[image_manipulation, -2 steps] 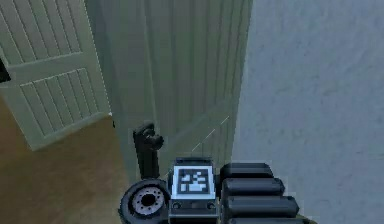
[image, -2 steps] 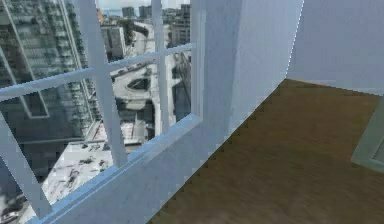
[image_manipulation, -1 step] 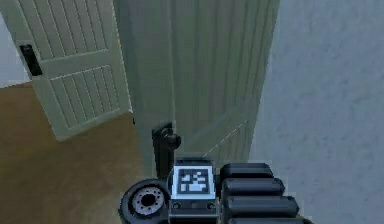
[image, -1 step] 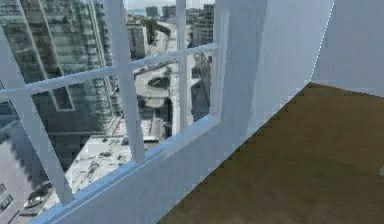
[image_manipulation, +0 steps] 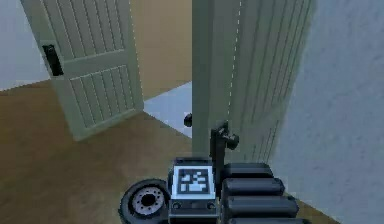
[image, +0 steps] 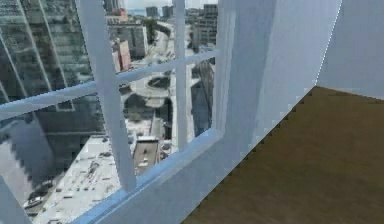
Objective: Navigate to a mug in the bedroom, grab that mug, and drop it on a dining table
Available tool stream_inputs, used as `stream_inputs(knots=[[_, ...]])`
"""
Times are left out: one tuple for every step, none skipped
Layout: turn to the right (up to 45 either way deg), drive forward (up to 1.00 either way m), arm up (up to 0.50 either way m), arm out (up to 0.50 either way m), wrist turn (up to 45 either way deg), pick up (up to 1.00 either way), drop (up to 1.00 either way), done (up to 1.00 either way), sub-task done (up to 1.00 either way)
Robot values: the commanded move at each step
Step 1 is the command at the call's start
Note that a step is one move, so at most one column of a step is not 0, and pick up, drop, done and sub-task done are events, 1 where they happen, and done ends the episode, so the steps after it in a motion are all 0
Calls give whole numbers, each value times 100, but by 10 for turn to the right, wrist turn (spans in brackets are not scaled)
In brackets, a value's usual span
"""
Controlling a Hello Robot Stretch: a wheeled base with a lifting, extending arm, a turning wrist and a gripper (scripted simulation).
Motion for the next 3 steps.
stream_inputs(knots=[[390, 0, 0, 0, 0, 0, 0, 0, 0], [0, 75, 0, 0, 0, 0, 0, 0, 0], [450, 0, 0, 0, 0, 0, 0, 0, 0]])
